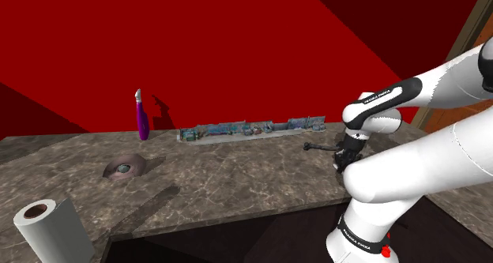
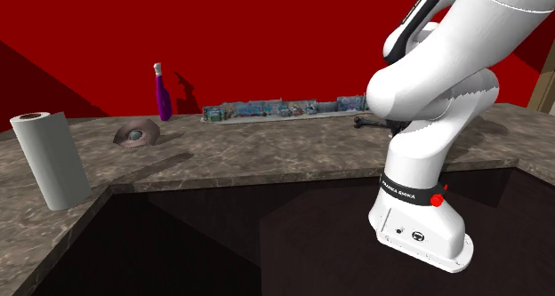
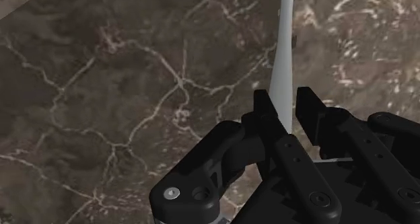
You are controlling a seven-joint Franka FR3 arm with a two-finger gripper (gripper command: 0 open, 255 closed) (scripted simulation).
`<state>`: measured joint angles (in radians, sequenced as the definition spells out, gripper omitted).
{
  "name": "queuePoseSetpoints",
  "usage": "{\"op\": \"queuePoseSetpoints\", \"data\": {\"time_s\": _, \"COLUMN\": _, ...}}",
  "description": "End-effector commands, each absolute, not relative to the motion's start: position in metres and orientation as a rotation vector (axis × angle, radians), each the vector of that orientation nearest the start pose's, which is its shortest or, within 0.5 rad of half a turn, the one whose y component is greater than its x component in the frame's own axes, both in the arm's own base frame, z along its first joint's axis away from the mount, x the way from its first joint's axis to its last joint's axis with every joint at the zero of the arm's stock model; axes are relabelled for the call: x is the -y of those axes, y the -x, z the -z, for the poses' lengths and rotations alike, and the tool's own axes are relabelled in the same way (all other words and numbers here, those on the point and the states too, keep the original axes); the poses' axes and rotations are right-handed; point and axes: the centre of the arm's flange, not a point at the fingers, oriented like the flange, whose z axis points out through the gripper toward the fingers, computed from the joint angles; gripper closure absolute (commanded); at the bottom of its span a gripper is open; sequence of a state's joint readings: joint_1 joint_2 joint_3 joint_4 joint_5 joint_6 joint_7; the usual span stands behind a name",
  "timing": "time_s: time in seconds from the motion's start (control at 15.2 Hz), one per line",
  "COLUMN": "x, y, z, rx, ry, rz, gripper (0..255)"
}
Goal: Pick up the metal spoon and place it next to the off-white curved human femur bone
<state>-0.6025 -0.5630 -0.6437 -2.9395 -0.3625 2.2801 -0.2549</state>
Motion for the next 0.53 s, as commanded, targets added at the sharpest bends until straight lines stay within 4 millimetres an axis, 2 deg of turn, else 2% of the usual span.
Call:
{"op": "queuePoseSetpoints", "data": {"time_s": 0.0, "x": 0.273, "y": -0.126, "z": -0.293, "rx": -0.918, "ry": 2.848, "rz": -0.095, "gripper": 255}}
{"op": "queuePoseSetpoints", "data": {"time_s": 0.46, "x": 0.273, "y": -0.126, "z": -0.330, "rx": -0.918, "ry": 2.848, "rz": -0.095, "gripper": 255}}
